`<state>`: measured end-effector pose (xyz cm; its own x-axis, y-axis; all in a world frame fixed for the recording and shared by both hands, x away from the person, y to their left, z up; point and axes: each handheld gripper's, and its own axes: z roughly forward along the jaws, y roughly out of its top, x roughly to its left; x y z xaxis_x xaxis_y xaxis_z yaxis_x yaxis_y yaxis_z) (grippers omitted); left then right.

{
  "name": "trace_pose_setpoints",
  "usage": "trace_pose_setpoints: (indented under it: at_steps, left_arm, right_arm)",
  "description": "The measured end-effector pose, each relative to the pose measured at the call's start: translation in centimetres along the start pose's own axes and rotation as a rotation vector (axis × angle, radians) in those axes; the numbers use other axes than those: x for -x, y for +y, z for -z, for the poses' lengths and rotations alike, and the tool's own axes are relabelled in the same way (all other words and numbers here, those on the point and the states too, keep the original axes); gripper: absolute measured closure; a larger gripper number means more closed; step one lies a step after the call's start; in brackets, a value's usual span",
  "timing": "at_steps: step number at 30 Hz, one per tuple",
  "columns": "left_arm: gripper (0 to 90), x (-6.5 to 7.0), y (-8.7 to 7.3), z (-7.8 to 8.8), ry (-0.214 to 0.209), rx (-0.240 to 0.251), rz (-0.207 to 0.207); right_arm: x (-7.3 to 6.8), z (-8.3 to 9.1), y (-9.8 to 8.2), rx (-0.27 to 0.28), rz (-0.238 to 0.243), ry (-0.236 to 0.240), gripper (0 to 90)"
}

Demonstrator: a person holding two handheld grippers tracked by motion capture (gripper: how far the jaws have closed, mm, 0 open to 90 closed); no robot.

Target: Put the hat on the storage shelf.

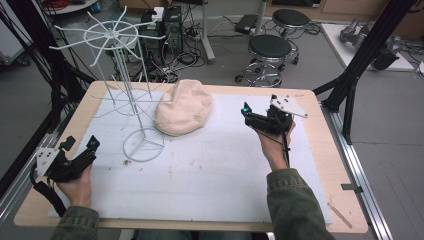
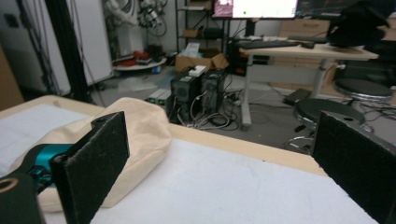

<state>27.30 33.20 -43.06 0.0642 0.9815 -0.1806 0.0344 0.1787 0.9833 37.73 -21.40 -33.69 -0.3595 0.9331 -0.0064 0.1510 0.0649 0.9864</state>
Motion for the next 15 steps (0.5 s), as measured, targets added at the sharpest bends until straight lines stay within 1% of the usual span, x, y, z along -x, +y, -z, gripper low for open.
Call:
trace_pose_setpoints:
  at_steps: [1, 4, 5, 6, 7, 8, 9, 10, 11, 12, 13, 14, 15]
  left_arm:
    - [22.7, 0.0, 0.0, 0.0, 0.000, -0.001, 0.002]
    - [22.7, -0.2, 0.1, 0.1, 0.004, 0.003, 0.004]
    - [22.7, -0.2, 0.1, 0.1, 0.005, 0.006, 0.008]
    - [22.7, -0.3, 0.1, 0.1, 0.007, 0.005, 0.009]
    - [22.7, -0.4, 0.1, 0.1, 0.007, 0.008, 0.011]
    - [22.7, -0.4, 0.1, 0.1, 0.008, 0.008, 0.012]
    - [22.7, -0.4, 0.1, 0.1, 0.008, 0.009, 0.013]
    - [22.7, -0.5, 0.2, 0.1, 0.009, 0.009, 0.016]
    - [22.7, -0.5, 0.2, 0.1, 0.009, 0.010, 0.019]
    - [22.7, -0.6, 0.2, 0.1, 0.009, 0.011, 0.019]
    - [22.8, -0.6, 0.2, 0.1, 0.009, 0.011, 0.019]
    - [22.8, -0.6, 0.2, 0.1, 0.009, 0.011, 0.021]
    - [22.7, -0.7, 0.2, 0.1, 0.010, 0.011, 0.022]
  right_arm:
    - [-0.2, -0.5, 0.2, -0.015, 0.017, 0.011, 3.4]
    - [-1.0, -1.7, 0.8, -0.034, 0.054, 0.055, 3.4]
    - [-1.2, -2.0, 1.0, -0.039, 0.056, 0.067, 3.4]
    - [-1.7, -2.8, 1.2, -0.047, 0.063, 0.103, 3.5]
    - [-1.7, -2.8, 1.2, -0.047, 0.063, 0.103, 3.5]
    - [-2.0, -3.2, 1.3, -0.056, 0.069, 0.119, 3.5]
    - [-2.5, -4.0, 1.5, -0.069, 0.081, 0.151, 3.5]
    - [-2.8, -4.5, 1.6, -0.069, 0.086, 0.174, 3.6]
    - [-2.8, -4.5, 1.6, -0.069, 0.086, 0.174, 3.6]
    - [-3.4, -5.5, 1.6, -0.085, 0.086, 0.222, 3.6]
    - [-3.4, -5.5, 1.6, -0.085, 0.086, 0.222, 3.6]
    - [-3.6, -5.9, 1.5, -0.089, 0.086, 0.236, 3.6]
    - [-4.3, -7.0, 1.6, -0.111, 0.099, 0.278, 3.6]
